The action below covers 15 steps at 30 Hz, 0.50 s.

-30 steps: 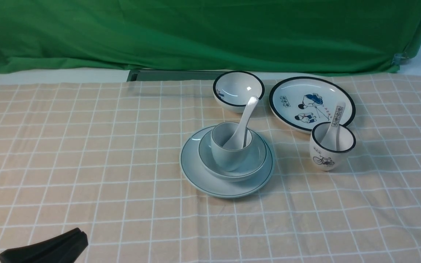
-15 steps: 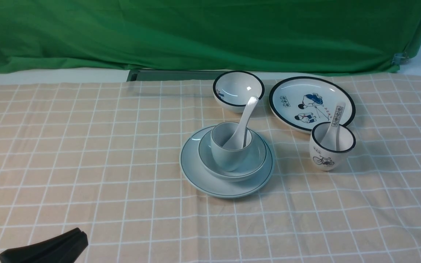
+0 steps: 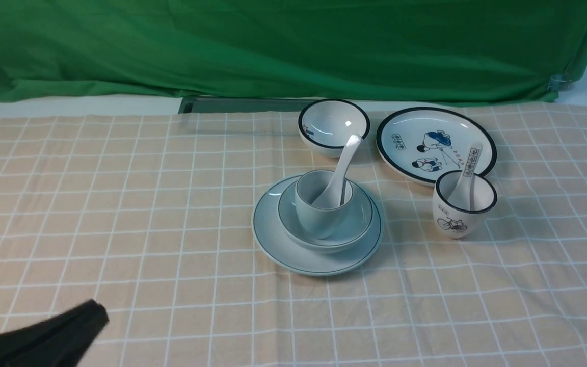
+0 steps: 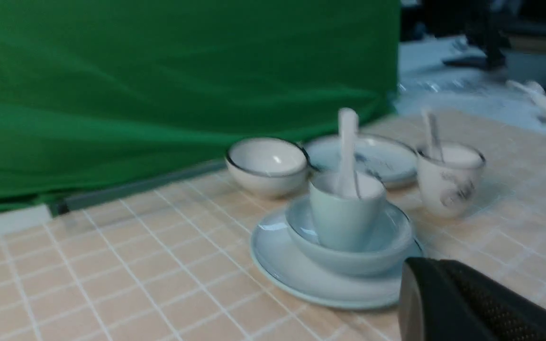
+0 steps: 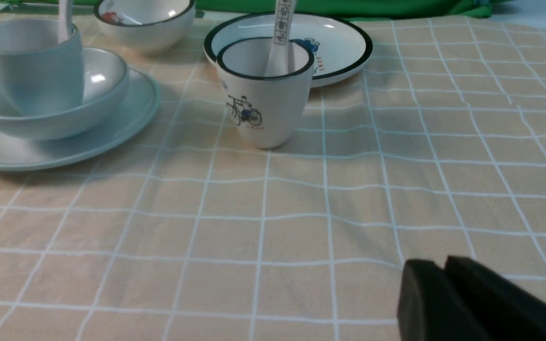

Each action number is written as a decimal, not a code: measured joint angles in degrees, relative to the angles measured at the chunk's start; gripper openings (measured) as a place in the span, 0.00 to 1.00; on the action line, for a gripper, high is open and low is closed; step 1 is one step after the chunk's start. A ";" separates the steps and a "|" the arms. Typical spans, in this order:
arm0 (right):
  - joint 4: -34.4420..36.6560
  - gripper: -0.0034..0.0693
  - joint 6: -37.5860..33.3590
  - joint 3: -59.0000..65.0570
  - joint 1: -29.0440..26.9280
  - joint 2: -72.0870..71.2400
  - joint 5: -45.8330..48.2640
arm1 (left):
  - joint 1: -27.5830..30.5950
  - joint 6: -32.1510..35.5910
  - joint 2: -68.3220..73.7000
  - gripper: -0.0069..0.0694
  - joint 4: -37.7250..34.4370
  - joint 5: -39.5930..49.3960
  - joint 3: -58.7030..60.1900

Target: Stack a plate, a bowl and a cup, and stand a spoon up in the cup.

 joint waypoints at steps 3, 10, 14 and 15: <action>0.00 0.19 0.00 0.00 0.00 0.00 0.00 | 10.93 -1.18 -5.38 0.10 -3.68 -0.12 0.00; 0.00 0.21 0.00 0.00 0.00 0.00 0.06 | 26.28 -2.31 -14.18 0.10 -4.94 6.37 0.00; 0.00 0.22 0.00 0.00 0.00 0.00 -0.05 | 29.11 -1.30 -15.29 0.10 -7.49 16.71 0.00; 0.00 0.22 0.00 0.00 0.00 0.00 0.03 | 29.16 -0.39 -15.29 0.10 -8.10 20.32 0.00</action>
